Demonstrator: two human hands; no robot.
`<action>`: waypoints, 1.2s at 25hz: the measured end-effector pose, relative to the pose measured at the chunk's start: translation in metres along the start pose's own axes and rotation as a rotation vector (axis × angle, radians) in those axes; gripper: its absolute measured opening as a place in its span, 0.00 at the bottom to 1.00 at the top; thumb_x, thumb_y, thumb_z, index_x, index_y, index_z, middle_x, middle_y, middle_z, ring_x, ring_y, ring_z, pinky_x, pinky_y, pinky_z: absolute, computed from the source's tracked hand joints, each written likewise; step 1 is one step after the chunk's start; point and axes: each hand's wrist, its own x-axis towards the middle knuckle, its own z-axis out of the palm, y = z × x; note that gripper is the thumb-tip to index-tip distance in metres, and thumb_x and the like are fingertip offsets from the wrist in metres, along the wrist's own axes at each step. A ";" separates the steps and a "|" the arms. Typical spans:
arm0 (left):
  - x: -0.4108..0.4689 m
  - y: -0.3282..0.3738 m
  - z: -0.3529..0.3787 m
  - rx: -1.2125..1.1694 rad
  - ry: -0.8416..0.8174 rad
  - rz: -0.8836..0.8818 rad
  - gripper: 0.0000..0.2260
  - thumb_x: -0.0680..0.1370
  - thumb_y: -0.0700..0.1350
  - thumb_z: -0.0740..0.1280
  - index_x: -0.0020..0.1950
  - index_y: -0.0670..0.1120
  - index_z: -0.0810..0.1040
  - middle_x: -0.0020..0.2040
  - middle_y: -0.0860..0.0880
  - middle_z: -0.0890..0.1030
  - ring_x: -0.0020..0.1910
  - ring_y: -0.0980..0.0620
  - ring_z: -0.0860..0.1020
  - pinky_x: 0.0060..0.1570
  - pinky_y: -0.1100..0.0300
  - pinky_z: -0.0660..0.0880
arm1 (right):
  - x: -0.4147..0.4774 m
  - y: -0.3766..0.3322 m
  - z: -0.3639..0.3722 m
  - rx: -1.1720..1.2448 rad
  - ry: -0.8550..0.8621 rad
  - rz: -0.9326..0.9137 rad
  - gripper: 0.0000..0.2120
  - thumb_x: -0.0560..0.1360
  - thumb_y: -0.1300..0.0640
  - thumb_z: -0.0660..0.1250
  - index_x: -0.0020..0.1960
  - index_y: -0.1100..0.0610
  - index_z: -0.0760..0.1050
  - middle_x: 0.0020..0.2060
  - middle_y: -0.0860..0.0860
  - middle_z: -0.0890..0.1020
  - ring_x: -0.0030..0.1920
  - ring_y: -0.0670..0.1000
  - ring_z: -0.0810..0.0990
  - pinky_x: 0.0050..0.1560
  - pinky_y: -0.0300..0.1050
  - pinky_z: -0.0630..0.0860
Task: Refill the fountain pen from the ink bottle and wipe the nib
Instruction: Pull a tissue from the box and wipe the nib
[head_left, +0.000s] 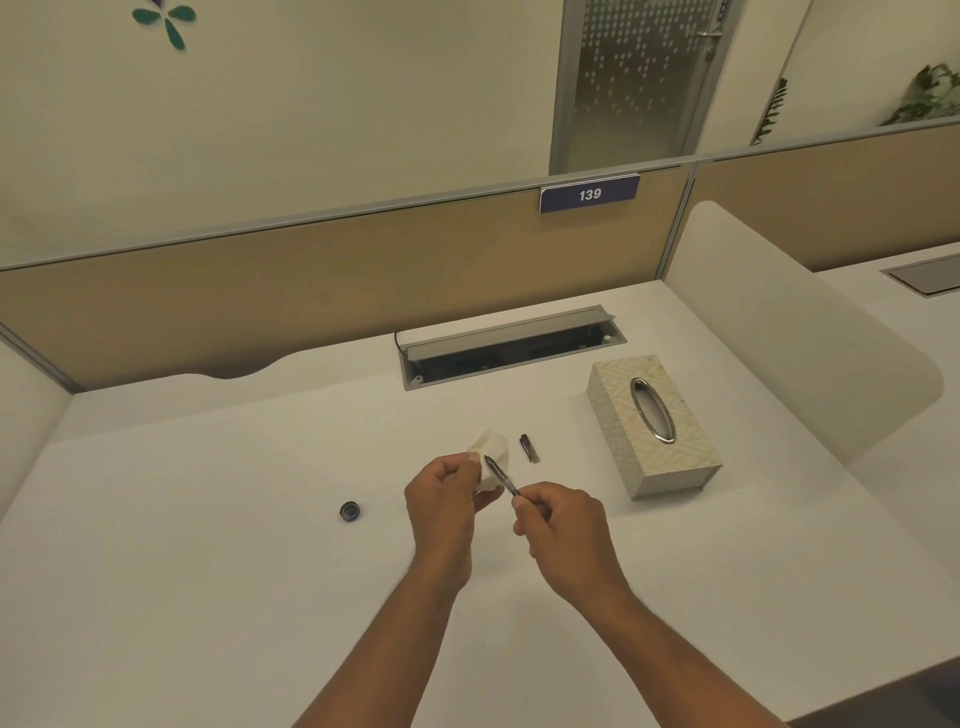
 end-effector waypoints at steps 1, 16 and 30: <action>0.000 0.001 -0.001 -0.025 -0.014 -0.010 0.05 0.81 0.35 0.70 0.48 0.36 0.85 0.50 0.38 0.88 0.47 0.39 0.88 0.45 0.51 0.86 | 0.001 0.001 0.000 -0.026 0.001 0.005 0.11 0.82 0.56 0.66 0.45 0.55 0.85 0.34 0.49 0.86 0.31 0.48 0.81 0.34 0.39 0.78; -0.002 0.002 -0.014 -0.291 -0.357 -0.177 0.10 0.84 0.40 0.67 0.59 0.39 0.87 0.56 0.41 0.88 0.52 0.45 0.83 0.57 0.54 0.81 | -0.002 0.001 -0.005 -0.101 -0.042 -0.071 0.12 0.83 0.54 0.66 0.44 0.55 0.84 0.35 0.49 0.86 0.32 0.43 0.78 0.34 0.28 0.70; 0.002 0.013 -0.013 -0.107 -0.097 -0.137 0.07 0.81 0.34 0.72 0.59 0.37 0.84 0.50 0.39 0.90 0.48 0.37 0.89 0.54 0.42 0.86 | -0.010 -0.001 -0.014 0.000 0.057 -0.072 0.09 0.82 0.57 0.66 0.46 0.54 0.84 0.35 0.49 0.86 0.35 0.45 0.82 0.36 0.35 0.74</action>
